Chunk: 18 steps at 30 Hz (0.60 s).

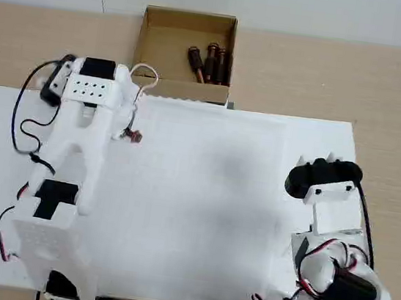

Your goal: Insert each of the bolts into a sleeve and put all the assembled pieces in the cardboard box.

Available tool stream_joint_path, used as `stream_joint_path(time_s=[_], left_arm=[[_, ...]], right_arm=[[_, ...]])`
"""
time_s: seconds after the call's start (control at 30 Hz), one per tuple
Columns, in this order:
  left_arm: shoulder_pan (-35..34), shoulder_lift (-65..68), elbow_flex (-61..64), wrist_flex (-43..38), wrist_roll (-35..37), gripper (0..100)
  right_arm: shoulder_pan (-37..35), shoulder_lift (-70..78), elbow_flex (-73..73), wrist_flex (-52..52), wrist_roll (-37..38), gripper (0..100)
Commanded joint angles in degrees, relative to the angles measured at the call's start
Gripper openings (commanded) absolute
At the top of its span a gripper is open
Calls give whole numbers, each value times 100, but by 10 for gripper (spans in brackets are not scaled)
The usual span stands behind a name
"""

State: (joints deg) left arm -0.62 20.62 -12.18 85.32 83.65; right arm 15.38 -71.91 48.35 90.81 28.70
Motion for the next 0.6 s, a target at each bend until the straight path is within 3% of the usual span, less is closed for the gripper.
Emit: stream_joint_path(time_s=[0.0, 0.57], left_arm=[[-132, -88, -277, 18, 756, 6], [-985, -79, -268, 44, 756, 32]], right_arm=[[13, -13, -35, -154, -26, 4], [13, -4, -35, -154, -26, 7]])
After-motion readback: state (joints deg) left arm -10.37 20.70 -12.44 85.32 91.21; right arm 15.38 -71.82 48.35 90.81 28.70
